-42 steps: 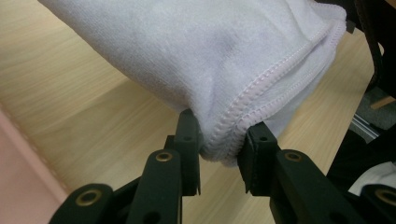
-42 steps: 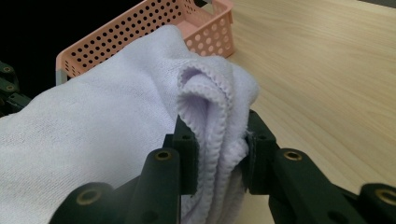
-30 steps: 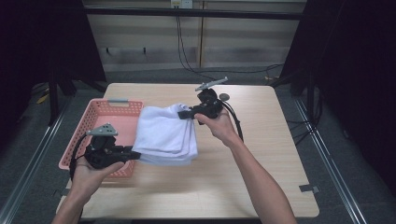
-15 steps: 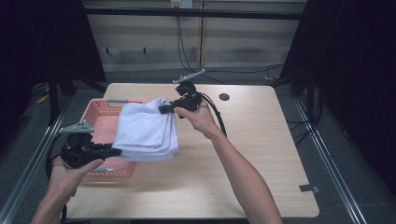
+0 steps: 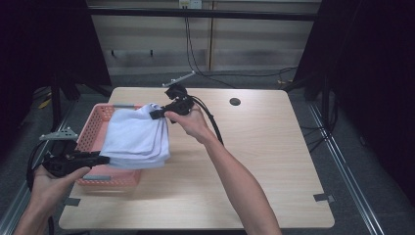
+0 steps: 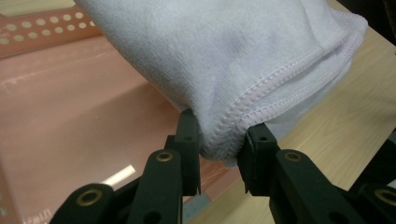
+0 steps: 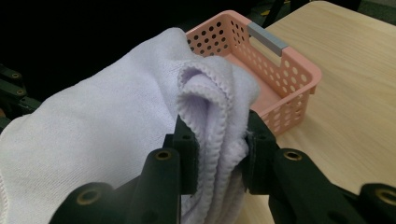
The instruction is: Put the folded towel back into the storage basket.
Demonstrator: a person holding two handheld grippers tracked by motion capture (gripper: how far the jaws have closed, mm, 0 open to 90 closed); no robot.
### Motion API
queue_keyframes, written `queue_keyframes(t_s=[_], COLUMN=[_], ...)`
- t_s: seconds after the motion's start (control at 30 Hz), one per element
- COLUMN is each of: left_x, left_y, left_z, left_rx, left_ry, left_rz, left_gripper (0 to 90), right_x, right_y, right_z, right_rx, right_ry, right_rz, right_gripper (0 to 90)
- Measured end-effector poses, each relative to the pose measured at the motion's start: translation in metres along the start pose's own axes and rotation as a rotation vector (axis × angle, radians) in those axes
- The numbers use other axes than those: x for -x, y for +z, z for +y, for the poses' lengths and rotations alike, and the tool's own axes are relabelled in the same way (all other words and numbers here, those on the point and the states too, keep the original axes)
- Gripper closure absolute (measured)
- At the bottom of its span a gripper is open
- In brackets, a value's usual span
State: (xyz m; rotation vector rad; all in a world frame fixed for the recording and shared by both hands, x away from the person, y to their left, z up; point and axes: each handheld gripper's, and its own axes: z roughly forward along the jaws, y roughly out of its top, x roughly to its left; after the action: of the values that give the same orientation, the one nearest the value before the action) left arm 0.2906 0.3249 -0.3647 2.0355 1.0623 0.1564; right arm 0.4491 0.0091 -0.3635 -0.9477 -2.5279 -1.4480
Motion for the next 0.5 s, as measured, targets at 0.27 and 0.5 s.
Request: queue_keyframes(t_s=[0.27, 0.5], left_x=[-0.01, -0.021], left_y=[-0.005, -0.015], left_z=[-0.004, -0.008], left_rx=[-0.005, 0.002], left_ry=[-0.021, -0.043], left_rz=[0.018, 0.042], left_gripper=[71.7, 71.8], right_x=[0.0, -0.005], right_y=[0.015, 0.028], right_z=[0.004, 0.012], right_rx=[-0.012, -0.001], right_ry=[0.005, 0.006], right_rz=[0.008, 0.016], right_gripper=[71.2, 71.2])
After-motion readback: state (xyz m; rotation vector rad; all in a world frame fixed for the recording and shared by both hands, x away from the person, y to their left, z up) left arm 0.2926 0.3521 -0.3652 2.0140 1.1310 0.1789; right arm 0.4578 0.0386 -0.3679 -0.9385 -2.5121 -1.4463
